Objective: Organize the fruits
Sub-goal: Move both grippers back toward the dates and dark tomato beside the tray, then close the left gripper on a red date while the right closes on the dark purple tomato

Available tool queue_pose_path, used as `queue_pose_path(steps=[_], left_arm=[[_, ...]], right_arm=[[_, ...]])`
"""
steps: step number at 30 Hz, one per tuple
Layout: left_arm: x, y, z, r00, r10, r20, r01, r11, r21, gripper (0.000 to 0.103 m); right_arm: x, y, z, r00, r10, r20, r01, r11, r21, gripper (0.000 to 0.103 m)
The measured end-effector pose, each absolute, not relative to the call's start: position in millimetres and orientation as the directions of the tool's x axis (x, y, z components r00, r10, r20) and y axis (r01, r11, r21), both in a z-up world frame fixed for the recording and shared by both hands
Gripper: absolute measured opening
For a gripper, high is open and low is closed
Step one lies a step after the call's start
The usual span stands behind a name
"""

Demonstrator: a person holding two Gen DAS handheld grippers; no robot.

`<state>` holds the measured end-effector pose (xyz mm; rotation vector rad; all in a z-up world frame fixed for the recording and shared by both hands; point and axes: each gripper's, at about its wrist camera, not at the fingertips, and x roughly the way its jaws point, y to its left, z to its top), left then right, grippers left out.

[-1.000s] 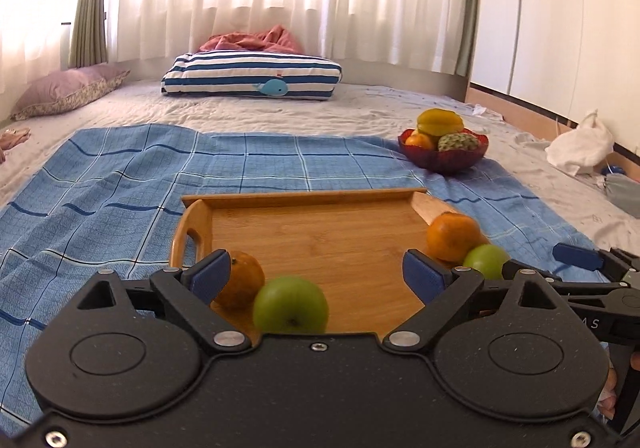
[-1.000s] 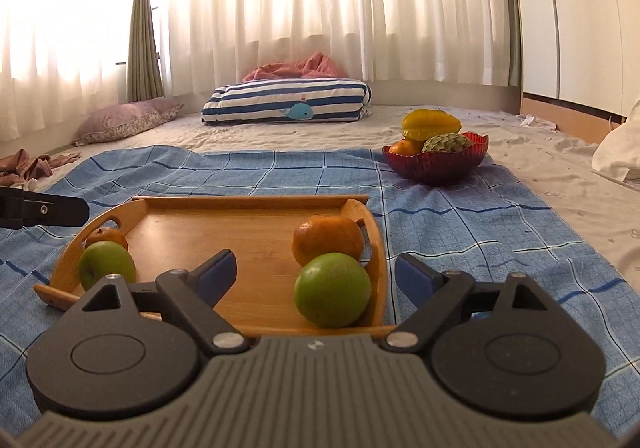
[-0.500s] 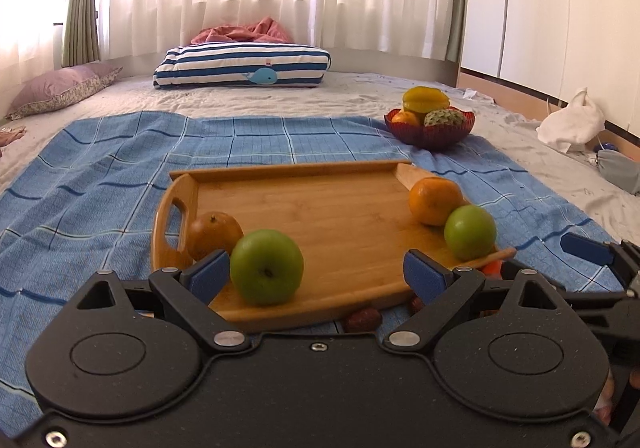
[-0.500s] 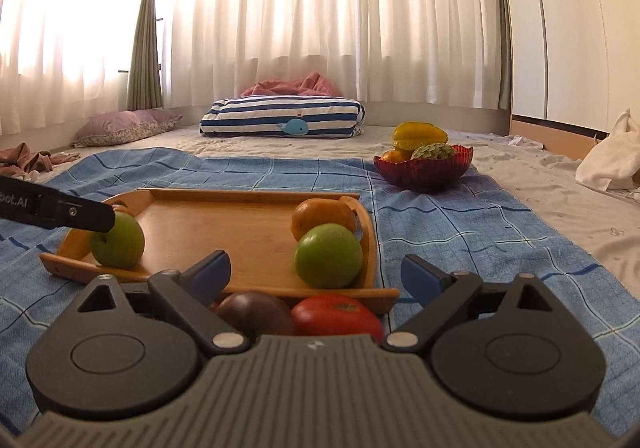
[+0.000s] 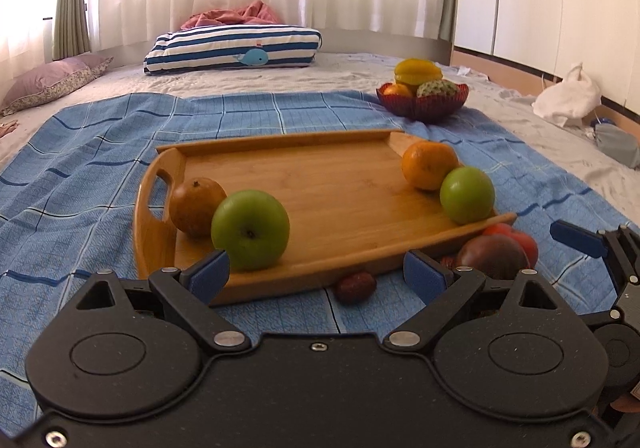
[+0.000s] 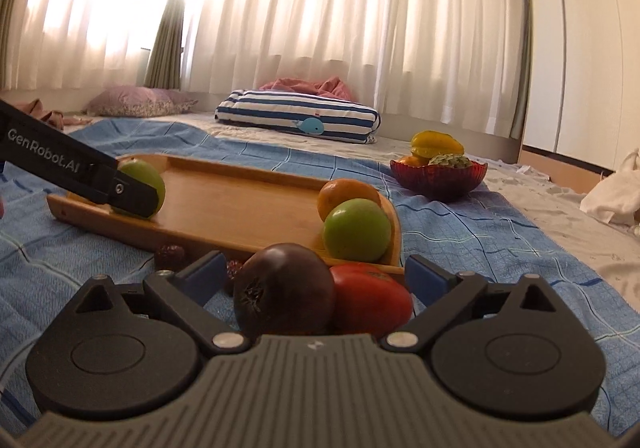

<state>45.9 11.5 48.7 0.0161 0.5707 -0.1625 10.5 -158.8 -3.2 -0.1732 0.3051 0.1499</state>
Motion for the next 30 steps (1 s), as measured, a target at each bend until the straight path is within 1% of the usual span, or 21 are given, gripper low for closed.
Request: queue_pose_path(steps=[3,6,8,9,11,14,18,20,24,26,30], left_arm=[[47.6,7.0,42.8,0.814,-0.164,-0.558,0.179,0.984,-0.028,0.088],[50.2,2.6,37.6,0.796,-0.178,-0.578,0.195,0.98,-0.034,0.078],[51.9,0.0,34.7,0.787,-0.182,-0.59,0.201,0.979,-0.034,0.07],[52.7,-1.2,33.7,0.782,-0.185,-0.595,0.205,0.978,-0.034,0.068],[54.5,-3.0,31.7,0.774,-0.185,-0.605,0.207,0.978,-0.034,0.057],[54.9,-6.5,29.3,0.762,-0.196,-0.618,0.215,0.976,-0.044,0.049],[57.7,-12.5,26.4,0.754,-0.201,-0.625,0.213,0.975,-0.056,0.048],[61.2,-13.7,25.2,0.751,-0.202,-0.629,0.203,0.977,-0.07,0.048],[69.6,-17.4,22.7,0.738,-0.204,-0.643,0.189,0.978,-0.093,0.047],[72.2,-18.9,21.0,0.736,-0.197,-0.648,0.178,0.979,-0.095,0.048],[77.7,-20.5,18.5,0.732,-0.191,-0.654,0.161,0.981,-0.107,0.048]], right_arm=[[12.5,-153.2,-5.8,0.943,0.122,-0.311,-0.187,0.964,-0.189,0.102],[13.5,-147.7,-9.8,0.94,0.114,-0.322,-0.192,0.956,-0.222,0.102],[13.2,-144.4,-12.2,0.941,0.103,-0.323,-0.189,0.951,-0.245,0.102],[12.9,-142.3,-13.4,0.941,0.101,-0.324,-0.191,0.947,-0.257,0.102],[12.3,-138.6,-16.1,0.941,0.096,-0.325,-0.193,0.941,-0.28,0.102],[12.3,-135.0,-20.5,0.94,0.092,-0.33,-0.197,0.933,-0.301,0.1],[11.3,-135.2,-21.0,0.938,0.101,-0.333,-0.206,0.932,-0.298,0.097],[12.1,-137.4,-21.3,0.934,0.111,-0.34,-0.214,0.935,-0.282,0.093],[11.9,-141.8,-22.2,0.934,0.121,-0.336,-0.217,0.94,-0.264,0.089],[11.0,-141.2,-23.8,0.938,0.118,-0.327,-0.213,0.938,-0.275,0.086],[9.2,-136.7,-28.7,0.946,0.104,-0.307,-0.205,0.926,-0.317,0.083]])
